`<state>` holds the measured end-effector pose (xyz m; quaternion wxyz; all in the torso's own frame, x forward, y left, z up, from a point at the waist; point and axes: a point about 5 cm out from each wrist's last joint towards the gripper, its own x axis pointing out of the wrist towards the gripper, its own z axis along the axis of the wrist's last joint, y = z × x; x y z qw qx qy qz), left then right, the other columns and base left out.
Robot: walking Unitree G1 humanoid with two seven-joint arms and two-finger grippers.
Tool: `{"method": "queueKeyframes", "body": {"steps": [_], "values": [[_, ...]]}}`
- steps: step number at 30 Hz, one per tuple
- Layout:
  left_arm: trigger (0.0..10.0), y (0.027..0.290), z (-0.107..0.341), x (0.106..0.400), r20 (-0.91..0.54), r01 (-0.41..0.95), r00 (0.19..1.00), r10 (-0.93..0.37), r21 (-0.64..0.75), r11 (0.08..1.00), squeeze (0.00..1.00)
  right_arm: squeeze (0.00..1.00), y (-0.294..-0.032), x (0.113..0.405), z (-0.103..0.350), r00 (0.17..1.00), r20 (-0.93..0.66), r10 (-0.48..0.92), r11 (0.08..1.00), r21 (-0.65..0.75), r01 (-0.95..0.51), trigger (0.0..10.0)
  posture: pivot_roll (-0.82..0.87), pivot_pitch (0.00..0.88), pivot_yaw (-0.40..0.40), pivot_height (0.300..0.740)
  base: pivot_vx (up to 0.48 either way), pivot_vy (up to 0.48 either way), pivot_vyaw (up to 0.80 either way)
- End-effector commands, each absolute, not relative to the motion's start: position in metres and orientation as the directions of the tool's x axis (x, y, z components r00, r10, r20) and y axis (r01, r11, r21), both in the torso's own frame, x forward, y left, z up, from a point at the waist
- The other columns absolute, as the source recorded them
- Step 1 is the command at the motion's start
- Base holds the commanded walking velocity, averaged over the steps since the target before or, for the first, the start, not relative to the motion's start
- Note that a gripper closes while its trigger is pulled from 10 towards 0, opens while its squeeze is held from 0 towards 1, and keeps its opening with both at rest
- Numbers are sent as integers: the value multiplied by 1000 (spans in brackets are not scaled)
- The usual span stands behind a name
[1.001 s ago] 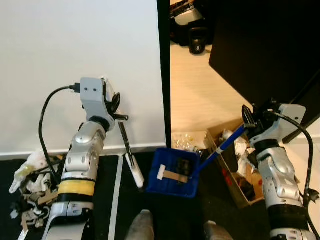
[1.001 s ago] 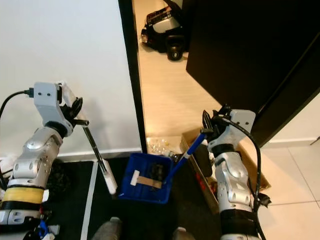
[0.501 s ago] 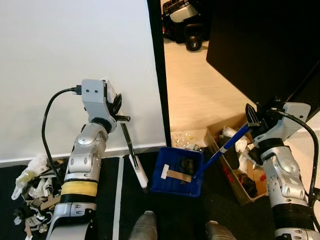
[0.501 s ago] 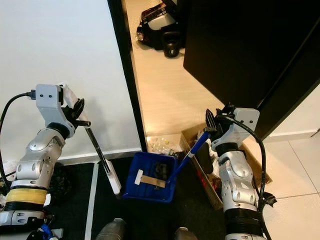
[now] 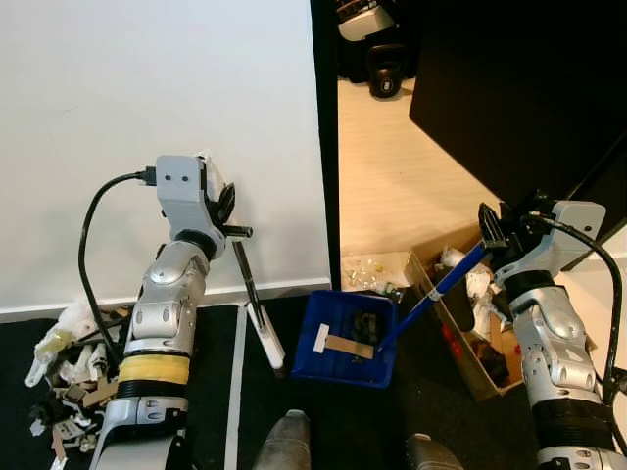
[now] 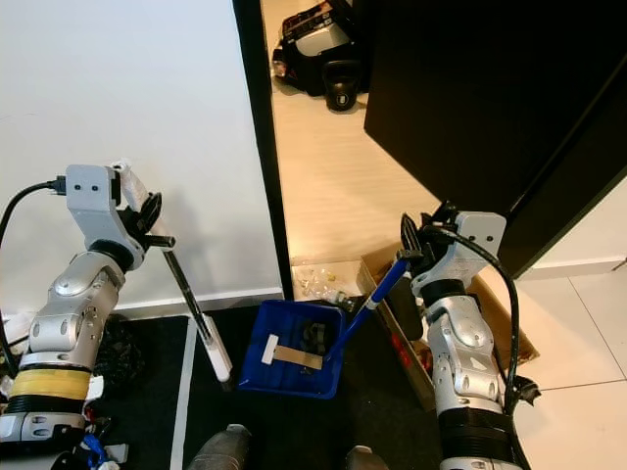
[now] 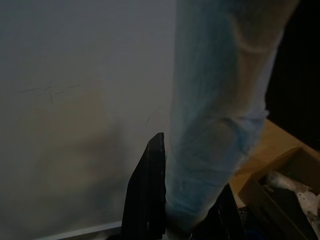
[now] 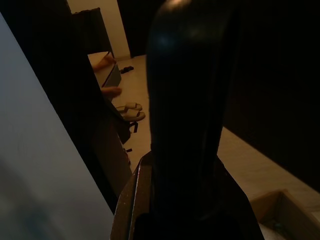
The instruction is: Sweep floor
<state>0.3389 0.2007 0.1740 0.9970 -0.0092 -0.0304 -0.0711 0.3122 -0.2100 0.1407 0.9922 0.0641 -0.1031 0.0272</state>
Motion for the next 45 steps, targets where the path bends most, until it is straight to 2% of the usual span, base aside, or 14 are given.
{"method": "queueKeyframes", "body": {"steps": [1,10,12,18,23,25,28,30,31,33,41,45], "values": [[10000,206,176,338,75,120,990,-119,-14,993,0,0,-212,311,153,966,258,31,988,137,-68,10000,128,151,67,740,0,0,0],[10000,212,178,340,85,89,993,-85,-47,995,0,0,-239,314,194,925,376,-54,986,164,-9,10000,123,150,66,740,0,0,0],[10000,210,179,340,84,102,992,-97,-63,993,0,0,-249,313,220,890,448,-85,985,175,6,10000,118,147,62,740,0,0,0],[10000,208,176,340,74,105,992,-100,-67,992,0,0,-269,309,249,842,520,-144,987,142,81,10000,113,144,57,740,0,0,0],[10000,208,175,340,71,105,992,-101,-67,992,0,0,-283,307,257,825,535,-185,982,133,134,10000,111,144,56,740,0,0,0],[10000,209,175,340,70,104,993,-99,-68,992,0,0,-302,305,265,812,538,-227,974,116,196,10000,109,144,58,740,0,0,0],[10000,209,175,340,69,103,993,-98,-69,992,0,0,-309,305,267,808,537,-242,970,114,215,10000,108,145,59,740,0,0,0],[10000,210,175,341,67,104,993,-100,-66,992,0,0,-327,310,276,804,529,-274,958,73,278,10000,112,150,67,740,0,0,0],[10000,210,175,341,67,104,993,-100,-66,992,0,0,-327,310,276,804,529,-274,958,73,278,10000,112,150,67,740,0,0,0],[10000,210,175,341,67,106,993,-102,-60,993,0,0,-342,317,297,776,560,-289,940,10,342,10000,119,152,70,740,0,0,0],[10000,213,177,339,68,104,993,-100,-52,993,0,0,-341,328,328,758,612,-227,918,-125,376,10000,133,155,73,740,0,0,0],[10000,216,178,337,70,97,993,-93,-50,994,0,0,-331,337,348,774,623,-114,865,-321,386,10000,136,155,71,740,0,0,0]]}}
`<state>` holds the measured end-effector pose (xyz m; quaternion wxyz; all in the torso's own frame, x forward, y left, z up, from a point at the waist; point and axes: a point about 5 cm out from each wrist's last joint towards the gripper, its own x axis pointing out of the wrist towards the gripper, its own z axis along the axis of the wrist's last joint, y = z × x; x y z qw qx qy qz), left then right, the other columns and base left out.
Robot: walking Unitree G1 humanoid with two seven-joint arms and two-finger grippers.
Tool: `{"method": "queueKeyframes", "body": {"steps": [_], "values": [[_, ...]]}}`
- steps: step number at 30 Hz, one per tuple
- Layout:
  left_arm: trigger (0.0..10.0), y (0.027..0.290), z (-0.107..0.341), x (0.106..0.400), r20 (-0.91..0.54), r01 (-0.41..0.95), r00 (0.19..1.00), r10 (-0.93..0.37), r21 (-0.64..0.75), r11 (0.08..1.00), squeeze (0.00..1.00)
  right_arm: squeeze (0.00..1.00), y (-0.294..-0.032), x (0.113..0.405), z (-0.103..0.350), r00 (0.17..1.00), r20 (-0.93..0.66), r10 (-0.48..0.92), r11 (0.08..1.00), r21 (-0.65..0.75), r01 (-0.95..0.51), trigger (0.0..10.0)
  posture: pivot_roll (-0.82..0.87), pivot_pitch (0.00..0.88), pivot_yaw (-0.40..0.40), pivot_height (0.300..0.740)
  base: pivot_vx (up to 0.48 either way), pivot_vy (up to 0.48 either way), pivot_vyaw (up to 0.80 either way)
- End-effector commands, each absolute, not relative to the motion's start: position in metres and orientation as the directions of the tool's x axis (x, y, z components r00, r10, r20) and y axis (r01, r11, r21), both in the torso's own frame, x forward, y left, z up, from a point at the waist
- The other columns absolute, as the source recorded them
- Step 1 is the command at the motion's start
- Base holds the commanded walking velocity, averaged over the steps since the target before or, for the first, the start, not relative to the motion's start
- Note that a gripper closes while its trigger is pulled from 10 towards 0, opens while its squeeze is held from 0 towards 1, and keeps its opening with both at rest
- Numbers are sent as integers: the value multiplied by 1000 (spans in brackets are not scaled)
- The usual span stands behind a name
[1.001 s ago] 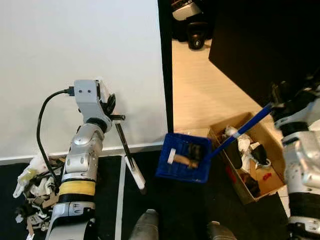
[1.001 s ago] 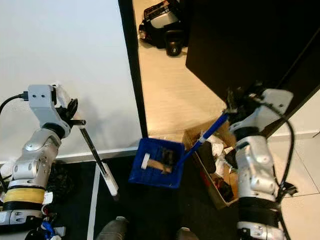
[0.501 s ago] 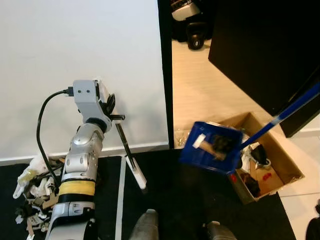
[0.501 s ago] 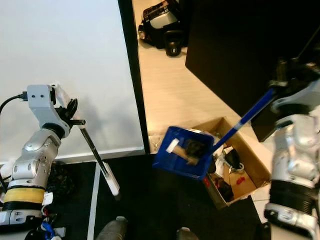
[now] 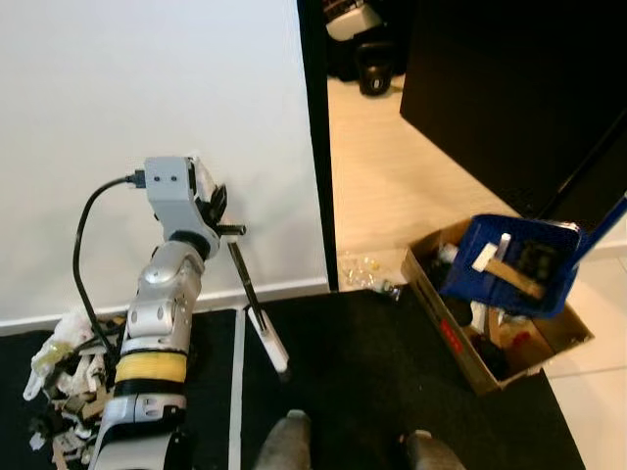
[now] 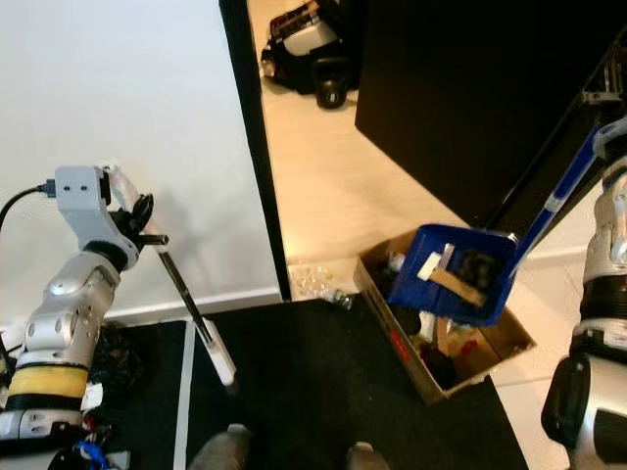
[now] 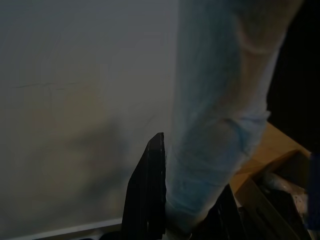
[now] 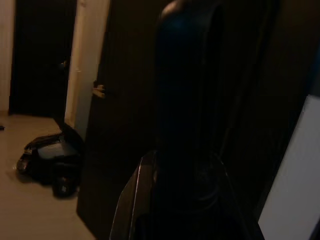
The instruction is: Sweep floor
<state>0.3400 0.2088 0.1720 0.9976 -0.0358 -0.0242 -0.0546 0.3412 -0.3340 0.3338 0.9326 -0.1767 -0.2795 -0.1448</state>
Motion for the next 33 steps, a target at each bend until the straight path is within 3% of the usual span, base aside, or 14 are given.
{"method": "queueKeyframes", "body": {"steps": [1,10,16,18,27,33], "values": [[10000,216,178,337,70,97,993,-93,-50,994,0,0,-331,337,348,774,623,-114,865,-321,386,10000,136,155,71,740,0,0,0],[10000,215,177,336,70,104,992,-101,-55,993,0,0,-304,354,349,812,578,84,789,-537,300,10000,126,164,72,740,0,0,0],[10000,214,177,336,72,107,992,-103,-59,992,0,0,-269,368,325,831,491,260,727,-666,167,10000,130,169,63,740,0,0,0],[10000,214,177,336,72,107,992,-103,-59,992,0,0,-269,368,325,831,491,260,727,-666,167,10000,130,169,63,740,0,0,0],[10000,214,175,333,72,98,993,-93,-70,993,0,0,-224,375,289,799,383,464,619,-785,16,10000,131,176,51,740,0,0,0],[10000,214,175,332,71,98,993,-92,-71,993,0,0,-218,375,288,782,371,500,606,-795,-9,10000,126,176,51,740,0,0,0]]}}
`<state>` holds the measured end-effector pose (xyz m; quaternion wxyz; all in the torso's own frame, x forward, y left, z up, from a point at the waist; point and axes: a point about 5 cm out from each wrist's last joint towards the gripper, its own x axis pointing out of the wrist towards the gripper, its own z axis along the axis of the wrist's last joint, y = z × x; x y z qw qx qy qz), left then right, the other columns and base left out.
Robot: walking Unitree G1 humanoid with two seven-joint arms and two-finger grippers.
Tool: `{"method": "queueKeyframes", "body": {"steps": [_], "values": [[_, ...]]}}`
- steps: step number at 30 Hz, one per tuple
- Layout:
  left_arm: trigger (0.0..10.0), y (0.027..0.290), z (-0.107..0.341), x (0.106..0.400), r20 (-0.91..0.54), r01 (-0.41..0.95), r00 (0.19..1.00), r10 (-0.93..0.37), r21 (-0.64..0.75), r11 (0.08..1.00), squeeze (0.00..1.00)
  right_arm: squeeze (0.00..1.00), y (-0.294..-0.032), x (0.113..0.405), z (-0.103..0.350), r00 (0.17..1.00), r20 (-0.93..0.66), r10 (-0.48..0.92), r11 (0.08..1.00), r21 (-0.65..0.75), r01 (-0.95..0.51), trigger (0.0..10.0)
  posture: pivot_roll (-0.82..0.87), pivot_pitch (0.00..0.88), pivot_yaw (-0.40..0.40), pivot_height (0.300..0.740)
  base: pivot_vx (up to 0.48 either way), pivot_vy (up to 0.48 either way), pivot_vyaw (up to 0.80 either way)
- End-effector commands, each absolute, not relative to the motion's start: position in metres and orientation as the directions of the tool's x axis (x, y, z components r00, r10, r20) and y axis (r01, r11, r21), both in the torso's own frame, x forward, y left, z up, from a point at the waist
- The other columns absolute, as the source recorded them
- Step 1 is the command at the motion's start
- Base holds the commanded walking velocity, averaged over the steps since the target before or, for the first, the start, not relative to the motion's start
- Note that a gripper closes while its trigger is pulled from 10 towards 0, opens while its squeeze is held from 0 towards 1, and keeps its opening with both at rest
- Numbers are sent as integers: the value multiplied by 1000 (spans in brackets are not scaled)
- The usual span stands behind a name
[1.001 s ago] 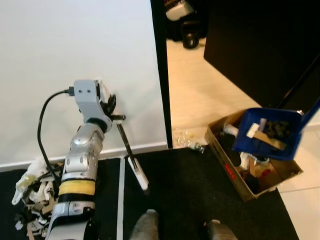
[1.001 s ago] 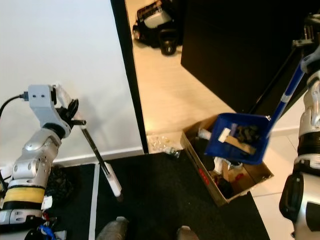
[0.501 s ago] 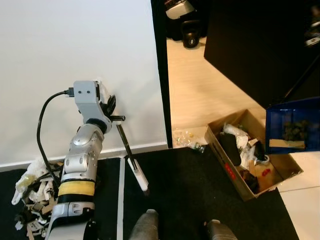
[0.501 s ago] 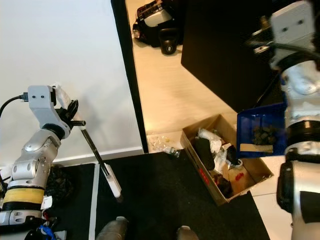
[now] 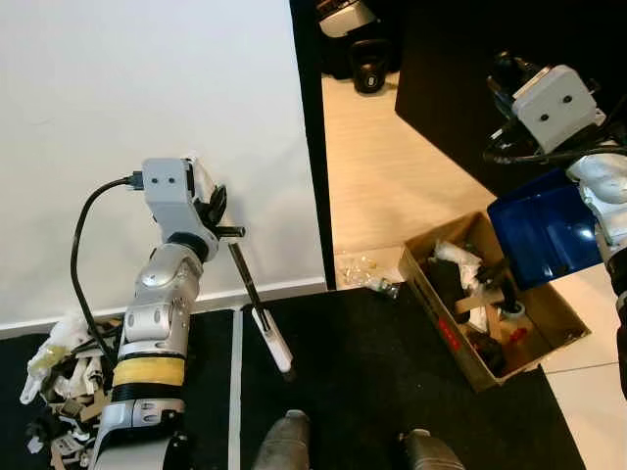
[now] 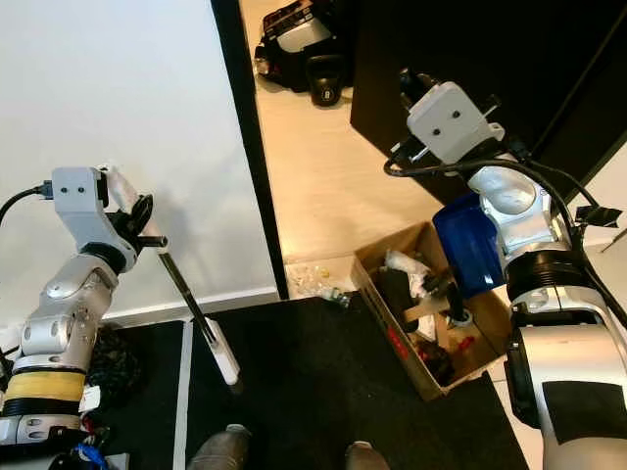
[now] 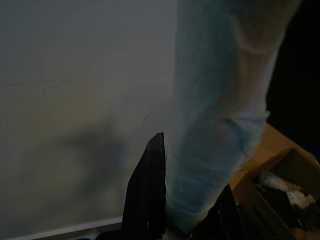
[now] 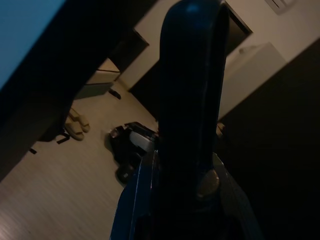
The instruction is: Sweep floor
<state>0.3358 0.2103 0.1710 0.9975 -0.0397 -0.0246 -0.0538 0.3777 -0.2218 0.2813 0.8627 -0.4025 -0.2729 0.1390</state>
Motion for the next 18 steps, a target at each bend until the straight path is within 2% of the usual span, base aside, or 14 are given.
{"method": "queueKeyframes", "body": {"steps": [1,5,9,14,18], "values": [[10000,214,174,332,70,98,993,-92,-73,993,0,0,-218,375,288,781,372,502,604,-797,-9,10000,123,177,52,740,0,0,0],[10000,212,173,333,68,100,993,-95,-74,992,0,0,-222,375,291,784,386,486,609,-793,14,10000,119,178,51,740,0,0,0],[10000,210,172,333,66,106,993,-101,-79,991,0,0,-238,372,302,792,442,422,641,-763,84,10000,114,179,54,740,0,0,0],[10000,207,171,334,63,116,992,-111,-81,990,0,0,-264,362,334,747,600,287,750,-626,214,10000,103,171,59,740,0,0,0],[10000,205,171,335,63,122,991,-116,-84,989,0,0,-272,354,348,709,654,264,765,-590,258,10000,96,167,61,740,0,0,0]]}}
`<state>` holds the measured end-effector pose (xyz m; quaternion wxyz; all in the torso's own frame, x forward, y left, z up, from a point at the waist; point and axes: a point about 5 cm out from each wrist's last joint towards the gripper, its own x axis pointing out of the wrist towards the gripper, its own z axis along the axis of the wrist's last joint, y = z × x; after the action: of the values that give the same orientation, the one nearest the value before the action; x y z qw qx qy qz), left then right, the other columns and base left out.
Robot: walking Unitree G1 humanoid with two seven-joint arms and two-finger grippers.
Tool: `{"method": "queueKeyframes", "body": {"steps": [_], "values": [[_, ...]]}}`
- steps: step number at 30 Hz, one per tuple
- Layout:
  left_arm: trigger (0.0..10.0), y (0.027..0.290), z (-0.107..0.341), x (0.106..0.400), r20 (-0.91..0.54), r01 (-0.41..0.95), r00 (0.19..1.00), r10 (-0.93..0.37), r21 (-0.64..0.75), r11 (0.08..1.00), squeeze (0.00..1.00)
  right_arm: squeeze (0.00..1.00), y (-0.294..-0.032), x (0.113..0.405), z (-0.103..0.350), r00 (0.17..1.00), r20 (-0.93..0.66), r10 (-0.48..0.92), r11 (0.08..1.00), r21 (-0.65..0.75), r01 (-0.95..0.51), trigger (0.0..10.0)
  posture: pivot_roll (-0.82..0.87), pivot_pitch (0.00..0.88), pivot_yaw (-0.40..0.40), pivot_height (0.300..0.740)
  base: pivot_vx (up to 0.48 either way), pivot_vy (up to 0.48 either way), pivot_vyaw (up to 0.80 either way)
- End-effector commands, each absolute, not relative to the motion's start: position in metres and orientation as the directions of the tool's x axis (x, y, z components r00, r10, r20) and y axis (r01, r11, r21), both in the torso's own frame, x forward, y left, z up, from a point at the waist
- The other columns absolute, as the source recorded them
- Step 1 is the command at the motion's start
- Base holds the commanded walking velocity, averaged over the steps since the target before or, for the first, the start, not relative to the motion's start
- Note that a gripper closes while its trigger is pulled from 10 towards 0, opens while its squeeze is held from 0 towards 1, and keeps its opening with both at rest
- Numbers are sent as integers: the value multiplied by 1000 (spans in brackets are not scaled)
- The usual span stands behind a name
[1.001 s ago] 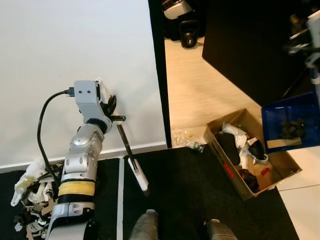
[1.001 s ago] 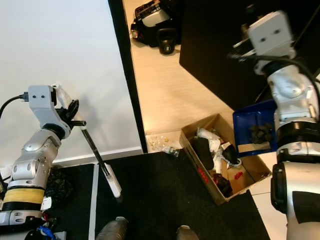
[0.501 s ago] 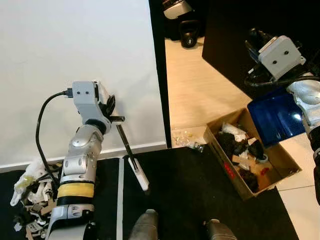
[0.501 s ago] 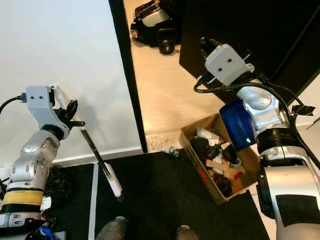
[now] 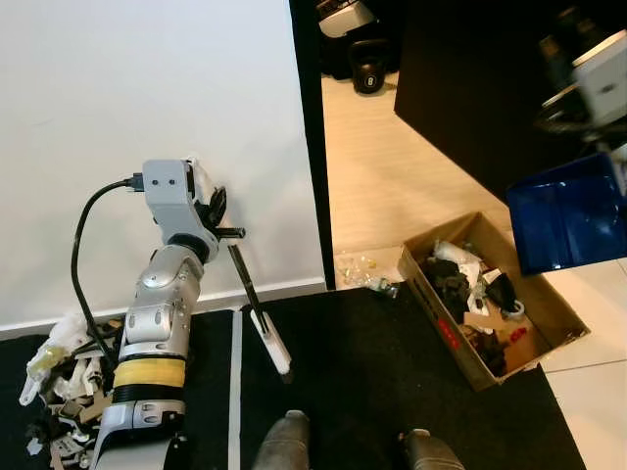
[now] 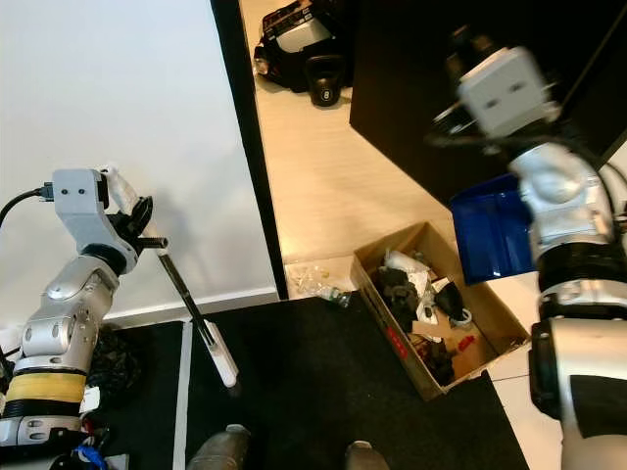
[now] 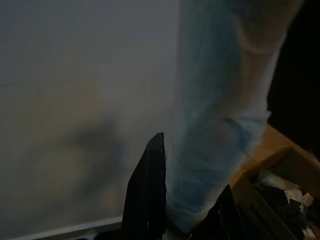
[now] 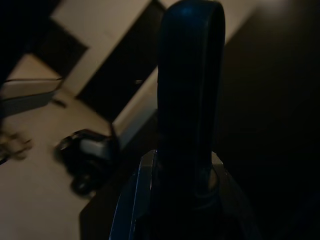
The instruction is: Sweep floor
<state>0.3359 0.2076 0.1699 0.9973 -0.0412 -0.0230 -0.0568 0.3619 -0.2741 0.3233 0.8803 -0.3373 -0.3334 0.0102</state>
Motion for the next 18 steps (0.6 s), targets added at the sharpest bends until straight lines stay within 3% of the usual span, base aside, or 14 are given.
{"method": "queueKeyframes", "body": {"steps": [1,6,11,13,18], "values": [[10000,205,171,335,63,124,991,-119,-84,989,0,0,-274,352,352,696,669,262,767,-581,270,10000,95,166,61,740,0,0,0],[10000,204,170,336,64,128,990,-123,-86,988,0,0,-278,347,363,667,707,234,794,-535,289,10000,93,163,60,740,0,0,0],[10000,202,169,336,64,133,990,-128,-82,988,0,0,-278,350,360,669,729,143,923,-343,176,10000,91,157,53,740,0,0,0],[10000,202,167,336,61,133,990,-128,-78,988,0,0,-268,354,342,693,712,115,966,-243,88,10000,92,156,52,740,0,0,0],[10000,205,165,334,53,126,991,-122,-75,989,0,0,-248,357,306,745,658,111,986,-168,2,10000,96,157,50,740,0,0,0]]}}
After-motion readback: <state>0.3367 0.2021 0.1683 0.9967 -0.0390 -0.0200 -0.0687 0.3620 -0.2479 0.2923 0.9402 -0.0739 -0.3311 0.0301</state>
